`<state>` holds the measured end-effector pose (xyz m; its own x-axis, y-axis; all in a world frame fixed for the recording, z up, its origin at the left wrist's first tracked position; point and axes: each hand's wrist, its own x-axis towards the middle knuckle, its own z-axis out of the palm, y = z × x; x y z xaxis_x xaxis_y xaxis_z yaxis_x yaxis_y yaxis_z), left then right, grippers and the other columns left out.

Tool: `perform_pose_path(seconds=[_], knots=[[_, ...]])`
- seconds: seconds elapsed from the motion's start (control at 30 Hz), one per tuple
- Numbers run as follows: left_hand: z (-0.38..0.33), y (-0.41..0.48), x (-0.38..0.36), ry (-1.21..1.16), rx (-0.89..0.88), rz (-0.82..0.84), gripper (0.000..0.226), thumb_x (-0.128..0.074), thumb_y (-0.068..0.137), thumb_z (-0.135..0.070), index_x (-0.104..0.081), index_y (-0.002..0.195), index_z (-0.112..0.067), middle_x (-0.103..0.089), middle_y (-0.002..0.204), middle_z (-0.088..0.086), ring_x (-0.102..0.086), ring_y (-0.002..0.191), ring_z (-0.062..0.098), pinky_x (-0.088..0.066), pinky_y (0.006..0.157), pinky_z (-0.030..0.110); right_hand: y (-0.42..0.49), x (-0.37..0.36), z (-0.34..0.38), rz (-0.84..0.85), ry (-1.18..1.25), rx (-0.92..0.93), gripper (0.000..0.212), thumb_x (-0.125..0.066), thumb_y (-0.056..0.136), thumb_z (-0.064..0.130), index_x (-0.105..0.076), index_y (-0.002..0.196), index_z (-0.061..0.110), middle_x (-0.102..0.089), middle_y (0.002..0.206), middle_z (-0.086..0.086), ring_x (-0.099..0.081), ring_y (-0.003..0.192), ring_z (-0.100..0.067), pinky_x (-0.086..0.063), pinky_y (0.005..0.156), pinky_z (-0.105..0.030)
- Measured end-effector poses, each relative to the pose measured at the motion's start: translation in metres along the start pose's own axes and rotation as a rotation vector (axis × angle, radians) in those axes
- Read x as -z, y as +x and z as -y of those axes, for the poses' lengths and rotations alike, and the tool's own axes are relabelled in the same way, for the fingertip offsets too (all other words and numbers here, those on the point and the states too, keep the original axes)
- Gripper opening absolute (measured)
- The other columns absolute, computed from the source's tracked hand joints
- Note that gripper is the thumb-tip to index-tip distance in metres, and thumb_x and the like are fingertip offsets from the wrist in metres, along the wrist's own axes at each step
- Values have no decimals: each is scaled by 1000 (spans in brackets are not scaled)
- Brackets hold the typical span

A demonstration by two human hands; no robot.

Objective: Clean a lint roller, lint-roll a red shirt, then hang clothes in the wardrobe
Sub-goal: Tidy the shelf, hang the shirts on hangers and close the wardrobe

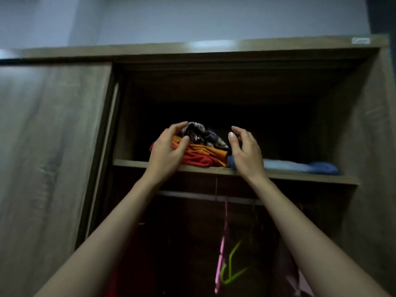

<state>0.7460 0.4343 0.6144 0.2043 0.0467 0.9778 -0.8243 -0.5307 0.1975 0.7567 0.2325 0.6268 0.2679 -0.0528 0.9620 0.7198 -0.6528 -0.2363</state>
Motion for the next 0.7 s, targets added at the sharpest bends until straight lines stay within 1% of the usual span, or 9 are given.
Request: perform_pose_path(seconds=[0.1, 0.17, 0.23, 0.33, 0.4, 0.47, 0.53, 0.63, 0.7], knots=[[13, 40, -3, 28, 118, 29, 40, -50, 98, -28, -51, 136, -16, -58, 132, 4, -53, 122, 13, -43, 102, 30, 29, -15, -5, 130, -106, -98, 50, -27, 100, 46, -36, 142, 21, -45, 144, -4, -40, 134, -24, -27, 111, -52], [21, 61, -6, 88, 187, 134, 43, -45, 100, -35, -47, 139, -16, -57, 135, 7, -52, 125, 19, -41, 102, 32, 38, -25, -6, 243, -169, -147, 56, -19, 99, 53, -29, 146, 24, -46, 145, -5, -38, 136, -26, -21, 112, -54], [25, 72, -9, 130, 243, 249, 46, -39, 101, -42, -45, 140, -19, -54, 138, 8, -49, 128, 23, -38, 102, 32, 41, -31, -4, 321, -232, -159, 59, -13, 98, 55, -27, 146, 25, -48, 143, -7, -38, 135, -29, -19, 112, -56], [26, 82, -18, 118, 299, 336, 54, -32, 99, -53, -44, 142, -23, -50, 143, 8, -44, 133, 25, -34, 106, 32, 43, -41, -3, 339, -325, -163, 60, -9, 97, 57, -31, 144, 27, -51, 140, -9, -38, 134, -32, -15, 110, -58], [23, 87, -22, 146, 356, 377, 64, -29, 95, -63, -42, 144, -23, -45, 147, 10, -41, 136, 27, -32, 107, 35, 42, -45, -2, 338, -375, -161, 60, -8, 97, 56, -33, 143, 27, -51, 139, -9, -36, 135, -33, -14, 110, -58], [20, 93, -23, 178, 410, 421, 76, -30, 88, -74, -45, 142, -23, -45, 147, 12, -41, 135, 30, -33, 106, 37, 41, -46, -2, 332, -395, -147, 57, -10, 98, 55, -33, 143, 28, -50, 139, -10, -34, 136, -33, -15, 110, -57], [21, 95, -26, 247, 395, 470, 77, -37, 84, -76, -51, 138, -22, -50, 143, 12, -45, 130, 30, -36, 102, 37, 39, -46, -1, 320, -377, -139, 54, -13, 99, 53, -32, 144, 29, -49, 141, -9, -32, 137, -33, -16, 110, -56], [26, 93, -30, 382, 263, 446, 58, -55, 85, -62, -57, 130, -25, -60, 130, 8, -55, 120, 28, -45, 97, 36, 37, -44, -2, 314, -352, -139, 51, -19, 100, 50, -31, 145, 29, -46, 144, -8, -31, 138, -33, -15, 111, -55], [30, 91, -31, 374, 189, 389, 48, -62, 84, -54, -59, 124, -28, -66, 121, 4, -60, 113, 25, -49, 93, 35, 37, -43, -1, 315, -354, -136, 50, -23, 100, 49, -31, 145, 30, -45, 145, -8, -31, 138, -33, -17, 110, -55]])
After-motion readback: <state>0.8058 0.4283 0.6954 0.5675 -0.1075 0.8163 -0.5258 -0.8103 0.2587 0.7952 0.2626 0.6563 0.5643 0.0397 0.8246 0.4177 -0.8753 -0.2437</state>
